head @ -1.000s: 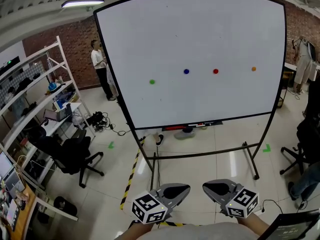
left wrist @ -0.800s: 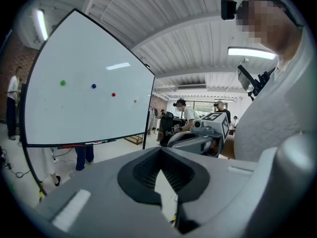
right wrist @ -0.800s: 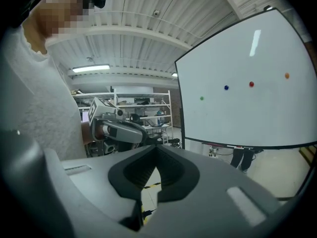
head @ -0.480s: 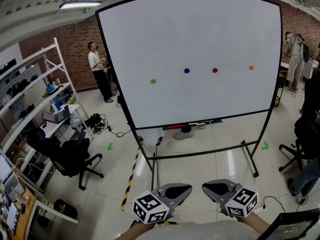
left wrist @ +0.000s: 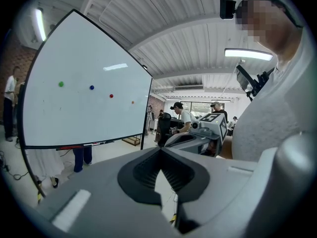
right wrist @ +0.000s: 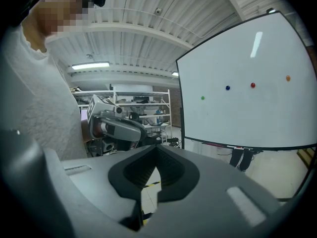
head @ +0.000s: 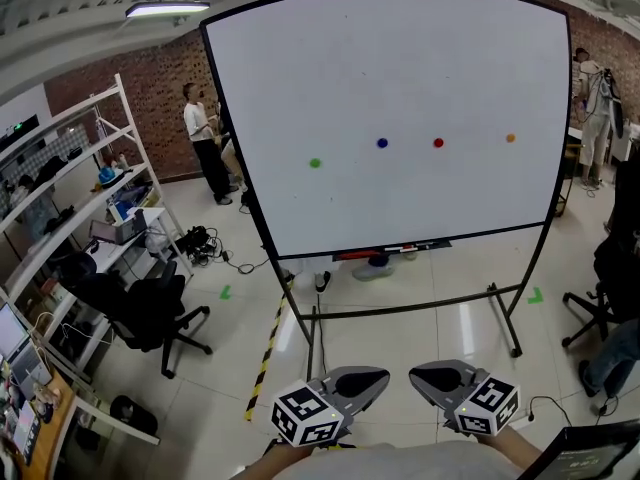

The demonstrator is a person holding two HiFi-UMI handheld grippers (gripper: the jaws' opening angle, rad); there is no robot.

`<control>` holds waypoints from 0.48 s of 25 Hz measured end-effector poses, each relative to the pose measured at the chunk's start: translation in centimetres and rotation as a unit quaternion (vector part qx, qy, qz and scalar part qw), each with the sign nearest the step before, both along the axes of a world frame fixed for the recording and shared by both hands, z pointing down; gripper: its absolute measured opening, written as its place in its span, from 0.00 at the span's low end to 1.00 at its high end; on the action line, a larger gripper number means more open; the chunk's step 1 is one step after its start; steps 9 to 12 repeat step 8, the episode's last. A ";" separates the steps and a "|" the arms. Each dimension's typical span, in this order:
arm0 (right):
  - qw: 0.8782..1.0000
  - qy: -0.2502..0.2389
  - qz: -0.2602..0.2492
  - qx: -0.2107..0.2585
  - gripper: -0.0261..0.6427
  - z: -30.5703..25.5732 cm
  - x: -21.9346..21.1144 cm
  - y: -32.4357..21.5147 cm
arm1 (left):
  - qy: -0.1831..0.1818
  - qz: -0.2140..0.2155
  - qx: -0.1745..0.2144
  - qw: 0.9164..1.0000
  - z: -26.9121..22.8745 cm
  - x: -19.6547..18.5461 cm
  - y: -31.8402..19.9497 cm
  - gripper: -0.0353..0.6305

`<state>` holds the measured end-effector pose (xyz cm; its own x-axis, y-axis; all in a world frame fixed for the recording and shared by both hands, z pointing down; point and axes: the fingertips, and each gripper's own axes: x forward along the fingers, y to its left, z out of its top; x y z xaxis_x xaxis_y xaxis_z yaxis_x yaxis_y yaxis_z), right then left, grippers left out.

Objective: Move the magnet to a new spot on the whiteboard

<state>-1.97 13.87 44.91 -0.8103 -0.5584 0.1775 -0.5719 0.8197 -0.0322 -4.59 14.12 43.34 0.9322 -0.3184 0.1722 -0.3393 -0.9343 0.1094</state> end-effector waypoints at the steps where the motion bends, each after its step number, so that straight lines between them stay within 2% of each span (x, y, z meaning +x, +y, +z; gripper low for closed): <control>1: 1.000 0.000 0.000 0.000 0.04 -0.1 0.1 0.0 | 0.000 0.001 0.001 1.000 -0.1 0.1 0.0 0.02; 12: 1.000 0.003 -0.001 0.000 0.04 -0.2 0.1 0.2 | -0.004 0.002 0.003 1.000 -0.3 0.3 -0.1 0.02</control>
